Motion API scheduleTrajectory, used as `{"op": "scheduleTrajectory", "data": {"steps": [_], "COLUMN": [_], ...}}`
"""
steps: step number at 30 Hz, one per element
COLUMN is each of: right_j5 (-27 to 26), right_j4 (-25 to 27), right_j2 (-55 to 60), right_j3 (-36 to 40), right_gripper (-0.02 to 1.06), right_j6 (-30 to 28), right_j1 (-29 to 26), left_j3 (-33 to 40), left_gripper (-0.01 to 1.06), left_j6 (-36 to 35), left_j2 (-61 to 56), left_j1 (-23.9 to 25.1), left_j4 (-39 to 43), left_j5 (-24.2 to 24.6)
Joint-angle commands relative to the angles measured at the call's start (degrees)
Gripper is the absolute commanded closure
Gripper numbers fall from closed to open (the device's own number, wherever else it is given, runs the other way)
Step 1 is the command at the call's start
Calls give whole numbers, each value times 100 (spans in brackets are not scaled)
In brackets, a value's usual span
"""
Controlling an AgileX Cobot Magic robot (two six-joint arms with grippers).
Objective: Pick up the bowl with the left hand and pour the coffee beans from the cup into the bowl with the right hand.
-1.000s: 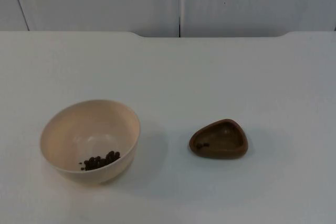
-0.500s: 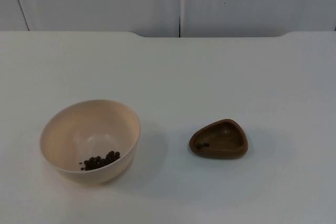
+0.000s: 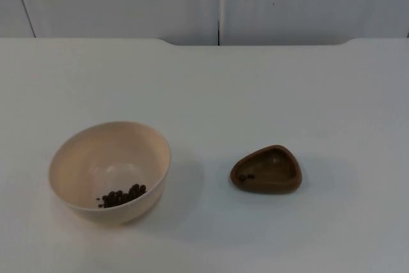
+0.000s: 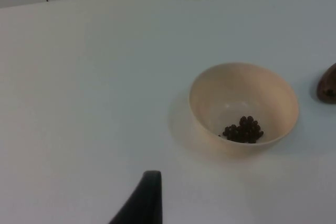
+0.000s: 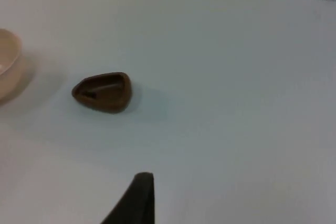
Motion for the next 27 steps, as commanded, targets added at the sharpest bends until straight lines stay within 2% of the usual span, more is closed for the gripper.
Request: {"op": "scheduleTrajectory", "data": {"steps": [1,18,27], "right_j5": [-6,-6,-16], "right_j4": [41,75,75], "right_j2": [-24,-24,-24], "right_j3": [14,14,14], "right_gripper": [-1,-1,-1], "right_j6": [-25,-25,-25], "right_j1": [-177,-1262,-1338], "left_j3": [28,28,28], "left_gripper": [0,0,0], "left_j6": [-54,-54,-54], "left_j2": [-17,-17,-17], "left_j1": [14,14,14], "left_j4": [-16,-16,-16], "left_j5": [16,16,16]}}
